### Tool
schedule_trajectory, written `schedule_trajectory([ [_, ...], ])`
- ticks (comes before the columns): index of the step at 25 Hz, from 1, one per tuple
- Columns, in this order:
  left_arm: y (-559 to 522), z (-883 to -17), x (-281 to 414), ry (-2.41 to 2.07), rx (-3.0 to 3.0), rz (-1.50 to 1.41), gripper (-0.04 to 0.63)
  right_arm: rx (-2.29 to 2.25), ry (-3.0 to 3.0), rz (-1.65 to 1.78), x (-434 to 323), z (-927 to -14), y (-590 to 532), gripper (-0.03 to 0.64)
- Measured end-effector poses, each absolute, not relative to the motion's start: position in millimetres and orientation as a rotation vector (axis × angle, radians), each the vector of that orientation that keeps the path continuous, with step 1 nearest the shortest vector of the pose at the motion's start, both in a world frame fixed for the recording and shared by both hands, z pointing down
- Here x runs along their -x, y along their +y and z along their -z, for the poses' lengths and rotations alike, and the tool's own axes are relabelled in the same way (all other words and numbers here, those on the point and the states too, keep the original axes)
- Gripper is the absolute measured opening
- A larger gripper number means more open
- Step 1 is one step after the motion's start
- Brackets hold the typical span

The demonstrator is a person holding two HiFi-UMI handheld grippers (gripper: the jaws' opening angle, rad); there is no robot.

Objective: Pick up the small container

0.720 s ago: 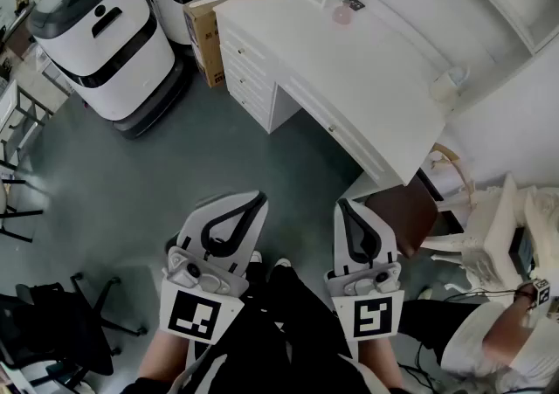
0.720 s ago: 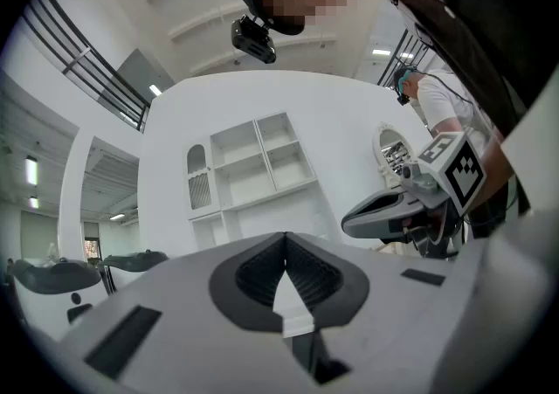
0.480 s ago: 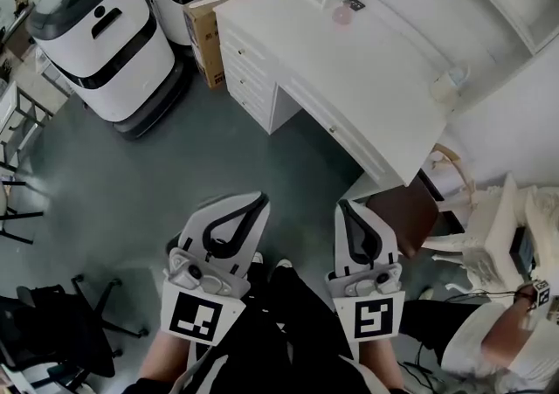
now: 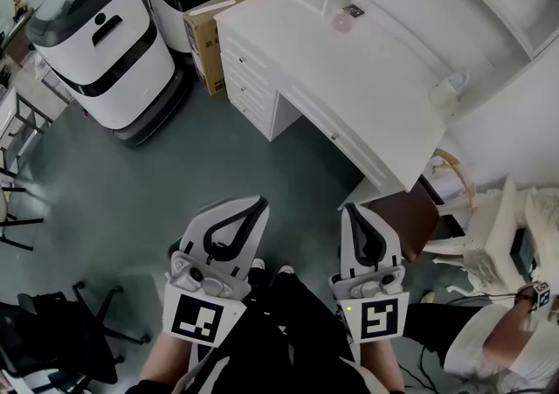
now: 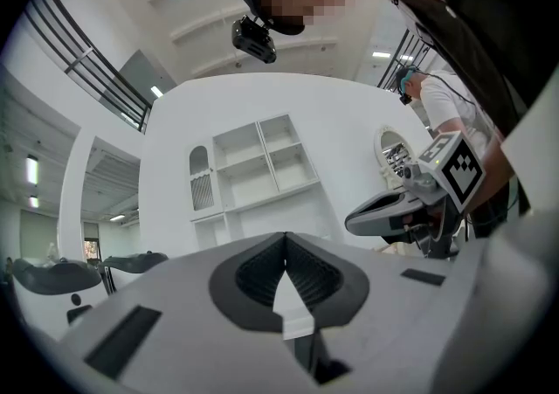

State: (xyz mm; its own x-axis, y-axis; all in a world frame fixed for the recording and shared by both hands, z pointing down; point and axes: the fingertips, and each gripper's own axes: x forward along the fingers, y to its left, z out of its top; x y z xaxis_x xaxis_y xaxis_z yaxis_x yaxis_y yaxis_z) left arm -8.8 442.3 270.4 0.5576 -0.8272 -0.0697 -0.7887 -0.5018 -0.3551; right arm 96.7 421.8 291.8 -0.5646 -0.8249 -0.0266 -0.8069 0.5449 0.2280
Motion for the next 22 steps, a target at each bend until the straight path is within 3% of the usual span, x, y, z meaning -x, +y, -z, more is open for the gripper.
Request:
schedule_trajectory([
  [22,450.0,-268.2,44.4,1.298,2.455,0.112,0.0,-1.424,-2.655,0.42,-57.0,-288.8,434.1,0.002],
])
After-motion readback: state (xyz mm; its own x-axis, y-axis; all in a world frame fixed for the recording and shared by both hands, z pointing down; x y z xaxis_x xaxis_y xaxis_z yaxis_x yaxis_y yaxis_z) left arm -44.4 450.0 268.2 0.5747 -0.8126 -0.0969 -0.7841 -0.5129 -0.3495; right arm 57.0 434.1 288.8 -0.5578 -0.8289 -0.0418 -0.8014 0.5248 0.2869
